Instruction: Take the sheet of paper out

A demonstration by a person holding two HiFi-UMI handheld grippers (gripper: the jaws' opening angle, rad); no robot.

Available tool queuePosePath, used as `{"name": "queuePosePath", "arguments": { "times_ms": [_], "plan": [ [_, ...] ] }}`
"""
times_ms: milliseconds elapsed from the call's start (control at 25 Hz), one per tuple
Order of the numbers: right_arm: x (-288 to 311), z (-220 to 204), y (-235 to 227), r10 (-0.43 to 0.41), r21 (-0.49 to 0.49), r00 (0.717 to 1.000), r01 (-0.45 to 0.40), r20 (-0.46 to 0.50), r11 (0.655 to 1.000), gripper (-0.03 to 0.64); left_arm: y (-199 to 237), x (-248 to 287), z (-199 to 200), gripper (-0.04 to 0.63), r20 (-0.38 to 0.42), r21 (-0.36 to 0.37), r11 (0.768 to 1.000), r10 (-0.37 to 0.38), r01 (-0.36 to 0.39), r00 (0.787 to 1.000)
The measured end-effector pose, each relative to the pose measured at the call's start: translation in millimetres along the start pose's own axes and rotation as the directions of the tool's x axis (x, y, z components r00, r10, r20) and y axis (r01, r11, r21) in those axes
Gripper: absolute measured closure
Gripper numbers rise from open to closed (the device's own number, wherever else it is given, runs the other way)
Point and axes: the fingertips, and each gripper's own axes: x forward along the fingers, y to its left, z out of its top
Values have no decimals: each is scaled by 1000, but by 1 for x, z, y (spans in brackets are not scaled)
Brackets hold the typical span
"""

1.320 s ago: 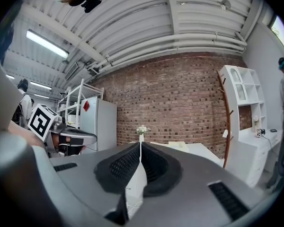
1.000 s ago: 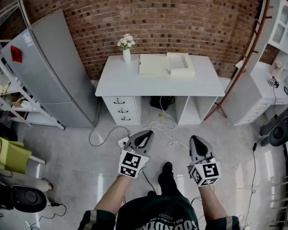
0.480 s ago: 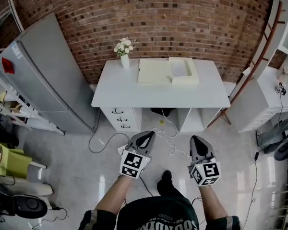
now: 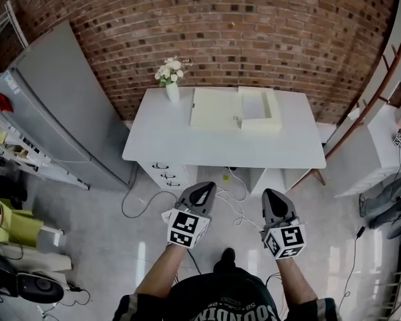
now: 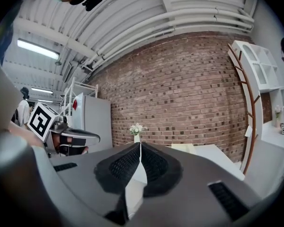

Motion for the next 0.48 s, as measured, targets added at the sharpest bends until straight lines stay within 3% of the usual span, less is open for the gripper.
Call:
{"name": "queuePosePath", "arguments": {
  "times_ms": [480],
  "plan": [
    [49, 1, -42, 55, 22, 998, -55, -3, 998, 546, 16, 53, 2, 584, -37, 3, 999, 35, -35, 999]
  ]
}}
